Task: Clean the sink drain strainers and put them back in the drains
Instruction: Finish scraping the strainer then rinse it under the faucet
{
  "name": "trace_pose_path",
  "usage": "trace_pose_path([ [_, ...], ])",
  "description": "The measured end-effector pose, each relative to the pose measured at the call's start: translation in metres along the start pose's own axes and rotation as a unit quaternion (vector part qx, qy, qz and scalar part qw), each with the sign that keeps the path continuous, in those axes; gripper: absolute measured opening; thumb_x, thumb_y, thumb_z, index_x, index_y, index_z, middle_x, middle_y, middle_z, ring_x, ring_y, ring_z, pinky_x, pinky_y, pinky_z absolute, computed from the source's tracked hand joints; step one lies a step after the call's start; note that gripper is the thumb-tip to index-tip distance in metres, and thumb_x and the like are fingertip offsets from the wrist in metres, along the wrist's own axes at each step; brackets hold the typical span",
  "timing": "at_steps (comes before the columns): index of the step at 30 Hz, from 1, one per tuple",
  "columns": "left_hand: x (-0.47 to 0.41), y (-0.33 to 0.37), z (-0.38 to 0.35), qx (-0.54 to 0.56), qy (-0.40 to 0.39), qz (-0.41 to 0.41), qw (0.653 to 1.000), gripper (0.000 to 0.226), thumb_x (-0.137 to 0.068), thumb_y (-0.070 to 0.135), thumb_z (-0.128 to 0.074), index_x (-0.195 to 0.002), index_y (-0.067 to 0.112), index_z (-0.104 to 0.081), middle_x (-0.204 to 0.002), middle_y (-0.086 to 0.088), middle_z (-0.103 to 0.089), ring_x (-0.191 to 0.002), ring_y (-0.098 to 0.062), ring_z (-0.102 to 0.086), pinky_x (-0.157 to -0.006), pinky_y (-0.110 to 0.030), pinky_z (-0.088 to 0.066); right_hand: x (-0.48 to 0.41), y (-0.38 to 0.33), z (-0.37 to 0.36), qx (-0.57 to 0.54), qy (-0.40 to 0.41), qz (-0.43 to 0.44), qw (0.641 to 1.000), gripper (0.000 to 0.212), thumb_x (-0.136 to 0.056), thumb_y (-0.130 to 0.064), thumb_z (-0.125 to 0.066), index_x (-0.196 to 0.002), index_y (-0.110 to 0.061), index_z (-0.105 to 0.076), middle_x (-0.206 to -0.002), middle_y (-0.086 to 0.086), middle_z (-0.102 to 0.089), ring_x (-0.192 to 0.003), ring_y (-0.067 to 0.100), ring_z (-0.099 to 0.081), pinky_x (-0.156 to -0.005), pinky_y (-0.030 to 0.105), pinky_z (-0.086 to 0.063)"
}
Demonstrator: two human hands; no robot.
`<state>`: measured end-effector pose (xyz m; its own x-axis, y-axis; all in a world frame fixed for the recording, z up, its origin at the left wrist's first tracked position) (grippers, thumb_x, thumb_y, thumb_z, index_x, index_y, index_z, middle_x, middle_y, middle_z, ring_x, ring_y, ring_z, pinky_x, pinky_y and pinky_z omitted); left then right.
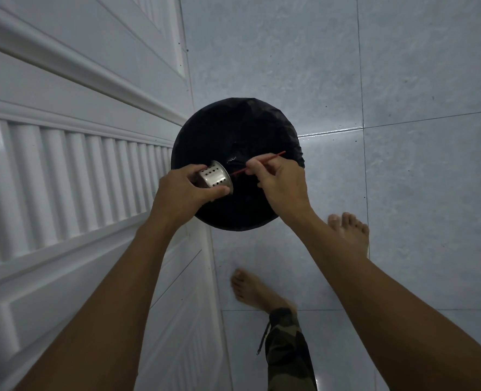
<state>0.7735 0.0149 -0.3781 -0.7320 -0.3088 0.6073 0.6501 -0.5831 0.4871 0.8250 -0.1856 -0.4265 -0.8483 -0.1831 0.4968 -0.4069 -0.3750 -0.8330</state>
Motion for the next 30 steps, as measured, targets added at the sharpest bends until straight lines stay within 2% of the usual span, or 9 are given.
trace_pose_path([
  [3,-0.003,0.001,-0.005,0.000,-0.017,0.004,1.000,0.080,-0.067,0.056,-0.090,-0.137,0.025,-0.065,-0.116,0.006,-0.074,-0.103,-0.010,-0.070,-0.085,-0.027,-0.058,0.006,0.006,-0.007,-0.032,-0.101,-0.039,0.994,0.020,-0.099,-0.030,-0.066,-0.104,-0.017,-0.080,-0.089,-0.011,-0.078,-0.080,0.003,-0.072,-0.076,0.020,-0.061],
  [8,-0.006,0.001,-0.009,-0.022,-0.011,0.029,0.999,0.078,-0.068,0.057,-0.089,-0.134,0.024,-0.066,-0.104,0.012,-0.068,-0.092,-0.004,-0.064,-0.071,-0.015,-0.045,-0.004,0.017,-0.003,-0.026,-0.008,-0.058,0.998,0.019,-0.099,-0.033,-0.066,-0.101,-0.020,-0.080,-0.091,-0.011,-0.079,-0.080,0.003,-0.072,-0.079,0.019,-0.060],
  [11,-0.009,0.001,-0.010,-0.010,-0.020,0.032,0.999,0.074,-0.067,0.057,-0.089,-0.131,0.026,-0.068,-0.102,0.014,-0.070,-0.096,-0.008,-0.068,-0.077,-0.021,-0.052,-0.002,0.016,-0.012,-0.107,-0.105,-0.079,0.986,0.014,-0.098,-0.030,-0.067,-0.100,-0.023,-0.079,-0.091,-0.011,-0.079,-0.087,0.004,-0.074,-0.072,0.017,-0.059],
  [15,-0.009,0.000,-0.010,0.006,-0.042,0.041,0.998,0.074,-0.066,0.054,-0.091,-0.131,0.026,-0.068,-0.106,0.012,-0.072,-0.100,-0.009,-0.068,-0.085,-0.028,-0.057,-0.007,0.022,-0.009,-0.046,0.014,-0.089,0.995,0.017,-0.098,-0.033,-0.068,-0.099,-0.022,-0.080,-0.087,-0.013,-0.078,-0.083,0.002,-0.072,-0.073,0.013,-0.056],
  [18,-0.011,0.000,-0.008,0.014,-0.037,0.053,0.998,0.073,-0.066,0.053,-0.091,-0.130,0.026,-0.068,-0.105,0.012,-0.072,-0.100,-0.011,-0.069,-0.089,-0.034,-0.059,-0.007,0.022,-0.009,-0.149,-0.064,-0.109,0.981,0.013,-0.097,-0.033,-0.068,-0.096,-0.026,-0.079,-0.088,-0.012,-0.079,-0.086,0.003,-0.072,-0.071,0.014,-0.056],
  [20,-0.012,0.004,-0.009,0.015,-0.043,0.045,0.998,0.072,-0.067,0.052,-0.091,-0.130,0.026,-0.068,-0.110,0.009,-0.073,-0.101,-0.013,-0.070,-0.091,-0.037,-0.059,-0.002,0.021,-0.015,-0.103,-0.094,-0.105,0.985,0.015,-0.097,-0.032,-0.068,-0.099,-0.025,-0.080,-0.089,-0.013,-0.078,-0.085,0.001,-0.071,-0.072,0.015,-0.057],
  [24,-0.014,0.005,-0.010,0.001,-0.032,0.049,0.998,0.078,-0.067,0.054,-0.090,-0.135,0.023,-0.066,-0.106,0.012,-0.067,-0.101,-0.013,-0.067,-0.086,-0.029,-0.057,-0.008,0.019,-0.010,-0.052,0.035,-0.102,0.993,0.017,-0.097,-0.035,-0.067,-0.096,-0.024,-0.080,-0.090,-0.013,-0.078,-0.088,0.004,-0.071,-0.085,0.024,-0.059],
  [27,-0.015,0.003,-0.006,-0.009,-0.019,0.058,0.998,0.081,-0.066,0.054,-0.090,-0.136,0.022,-0.065,-0.112,0.007,-0.068,-0.103,-0.015,-0.067,-0.089,-0.033,-0.058,-0.005,0.015,-0.013,-0.122,-0.050,-0.088,0.987,0.014,-0.097,-0.032,-0.068,-0.097,-0.024,-0.079,-0.087,-0.013,-0.079,-0.084,-0.001,-0.071,-0.070,0.016,-0.057],
  [30,-0.013,0.010,-0.010,-0.007,-0.023,0.041,0.999,0.079,-0.065,0.051,-0.092,-0.135,0.023,-0.066,-0.115,0.005,-0.070,-0.103,-0.014,-0.067,-0.089,-0.033,-0.058,-0.002,0.015,-0.018,-0.059,-0.061,-0.084,0.993,0.016,-0.098,-0.030,-0.067,-0.101,-0.020,-0.080,-0.085,-0.015,-0.077,-0.079,-0.001,-0.071,-0.072,0.016,-0.057],
])
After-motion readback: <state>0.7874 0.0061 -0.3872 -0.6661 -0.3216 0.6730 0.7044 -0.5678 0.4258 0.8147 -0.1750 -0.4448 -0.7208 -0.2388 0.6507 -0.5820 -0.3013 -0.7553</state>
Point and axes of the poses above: each hand's wrist, its own x-axis away from the middle knuckle, its own z-axis out of the back of the hand, y = z × x, the point moved 1 cm from there along -x, towards the middle knuckle
